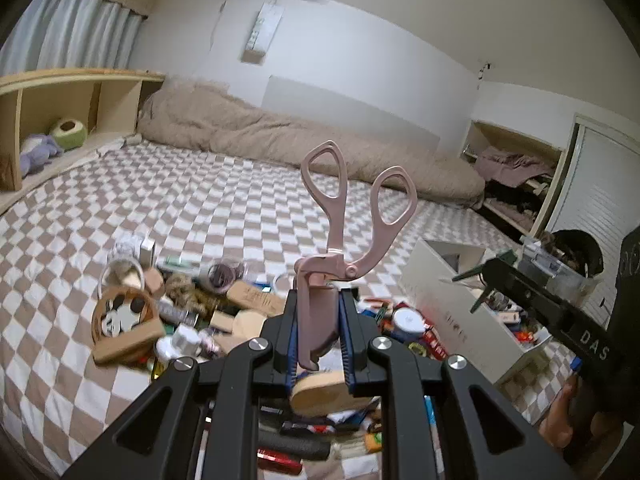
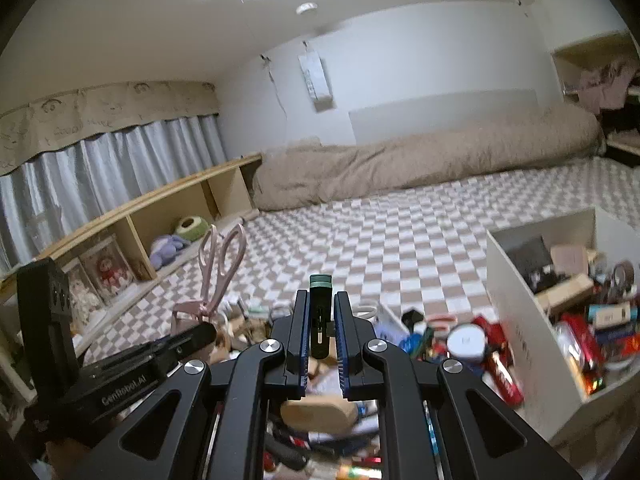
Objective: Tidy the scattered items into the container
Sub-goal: 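Carry the pink scissors up and over the SHOES box with the left tool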
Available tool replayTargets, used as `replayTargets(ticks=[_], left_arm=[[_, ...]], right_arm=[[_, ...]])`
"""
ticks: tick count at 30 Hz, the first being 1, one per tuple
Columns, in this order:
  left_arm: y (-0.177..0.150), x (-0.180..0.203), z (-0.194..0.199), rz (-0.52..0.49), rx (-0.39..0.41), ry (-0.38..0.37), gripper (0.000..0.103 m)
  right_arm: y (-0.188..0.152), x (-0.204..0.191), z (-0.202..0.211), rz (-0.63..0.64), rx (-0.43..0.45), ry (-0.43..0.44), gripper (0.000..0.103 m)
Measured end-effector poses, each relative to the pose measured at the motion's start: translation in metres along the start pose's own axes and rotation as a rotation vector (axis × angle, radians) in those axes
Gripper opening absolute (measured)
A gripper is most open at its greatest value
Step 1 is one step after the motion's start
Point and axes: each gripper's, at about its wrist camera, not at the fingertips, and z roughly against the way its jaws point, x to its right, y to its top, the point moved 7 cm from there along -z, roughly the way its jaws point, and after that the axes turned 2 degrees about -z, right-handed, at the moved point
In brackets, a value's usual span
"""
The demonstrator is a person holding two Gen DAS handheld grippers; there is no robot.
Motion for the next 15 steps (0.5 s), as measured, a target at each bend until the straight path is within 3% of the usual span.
replayTargets(ticks=[8,15], left_arm=[[0.04,0.013,0.005,-0.015,0.074,-0.024,0.018],[0.069,0.036,0.001,-0.045,0.116,-0.061,0.018]], right_arm=[[0.047,-0.006,0.011,0.026,0.104,0.007,0.012],[0.08,0.008,0.01,0.015,0.108,-0.017,0.012]])
